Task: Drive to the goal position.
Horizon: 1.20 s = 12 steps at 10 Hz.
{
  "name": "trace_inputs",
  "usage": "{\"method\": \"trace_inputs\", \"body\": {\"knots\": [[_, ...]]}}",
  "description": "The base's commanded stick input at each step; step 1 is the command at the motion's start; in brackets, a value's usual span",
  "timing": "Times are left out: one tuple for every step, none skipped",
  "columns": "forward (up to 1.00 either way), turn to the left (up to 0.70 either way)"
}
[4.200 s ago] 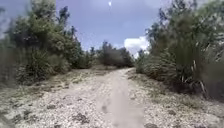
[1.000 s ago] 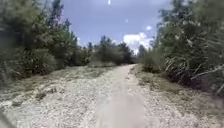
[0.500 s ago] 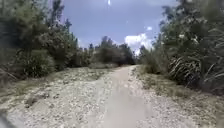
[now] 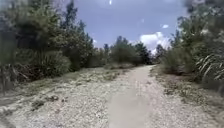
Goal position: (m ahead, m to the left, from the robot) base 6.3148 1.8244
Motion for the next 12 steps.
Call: {"method": "trace_inputs", "body": {"knots": [[0.50,0.01],[0.50,0.01],[0.50,0.01],[0.50,0.01],[0.50,0.01],[0.50,0.01],[0.50,0.01],[0.50,0.01],[0.50,0.01],[0.50,0.01],[0.50,0.01],[0.50,0.01]]}}
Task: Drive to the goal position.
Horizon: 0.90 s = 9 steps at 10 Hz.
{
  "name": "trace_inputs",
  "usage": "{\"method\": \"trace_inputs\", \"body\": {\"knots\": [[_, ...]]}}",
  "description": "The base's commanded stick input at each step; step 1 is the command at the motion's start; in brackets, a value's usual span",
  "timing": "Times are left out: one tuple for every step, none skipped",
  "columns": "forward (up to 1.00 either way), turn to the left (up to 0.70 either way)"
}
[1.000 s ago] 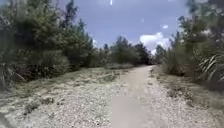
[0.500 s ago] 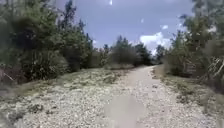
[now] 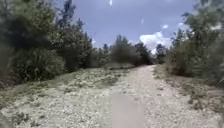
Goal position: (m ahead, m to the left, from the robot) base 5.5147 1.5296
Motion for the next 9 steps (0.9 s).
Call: {"method": "trace_inputs", "body": {"knots": [[0.50,0.01],[0.50,0.01],[0.50,0.01],[0.50,0.01],[0.50,0.01],[0.50,0.01],[0.50,0.01],[0.50,0.14],[0.50,0.51]]}}
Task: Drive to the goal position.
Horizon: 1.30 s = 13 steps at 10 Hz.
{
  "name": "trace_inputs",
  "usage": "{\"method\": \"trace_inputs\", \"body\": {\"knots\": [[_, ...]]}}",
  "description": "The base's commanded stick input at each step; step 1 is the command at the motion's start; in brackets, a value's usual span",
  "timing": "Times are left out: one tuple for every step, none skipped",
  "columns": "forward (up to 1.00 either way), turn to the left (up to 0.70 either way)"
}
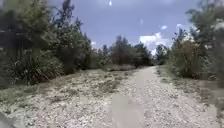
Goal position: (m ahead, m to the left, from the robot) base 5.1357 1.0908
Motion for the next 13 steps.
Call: {"method": "trace_inputs", "body": {"knots": [[0.50,0.51],[0.50,0.28],[0.50,0.03],[0.50,0.01],[0.50,0.01],[0.50,0.01],[0.50,0.01],[0.50,0.01],[0.50,0.01],[0.50,0.01],[0.50,0.01],[0.50,0.01],[0.50,0.01]]}}
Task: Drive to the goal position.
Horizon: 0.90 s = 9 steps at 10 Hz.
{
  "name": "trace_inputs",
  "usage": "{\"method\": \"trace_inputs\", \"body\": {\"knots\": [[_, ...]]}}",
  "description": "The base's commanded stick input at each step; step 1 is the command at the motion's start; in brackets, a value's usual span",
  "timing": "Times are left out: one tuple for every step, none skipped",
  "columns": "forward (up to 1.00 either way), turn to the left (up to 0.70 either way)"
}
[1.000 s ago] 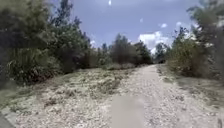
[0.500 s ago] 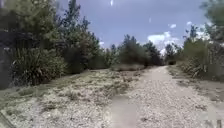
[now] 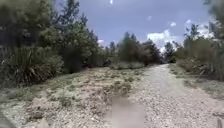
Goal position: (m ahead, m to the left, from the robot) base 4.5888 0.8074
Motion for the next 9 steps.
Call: {"method": "trace_inputs", "body": {"knots": [[0.50,0.01],[0.50,0.01],[0.50,0.01],[0.50,0.01],[0.50,0.01],[0.50,0.01],[0.50,0.01],[0.50,0.01],[0.50,0.01]]}}
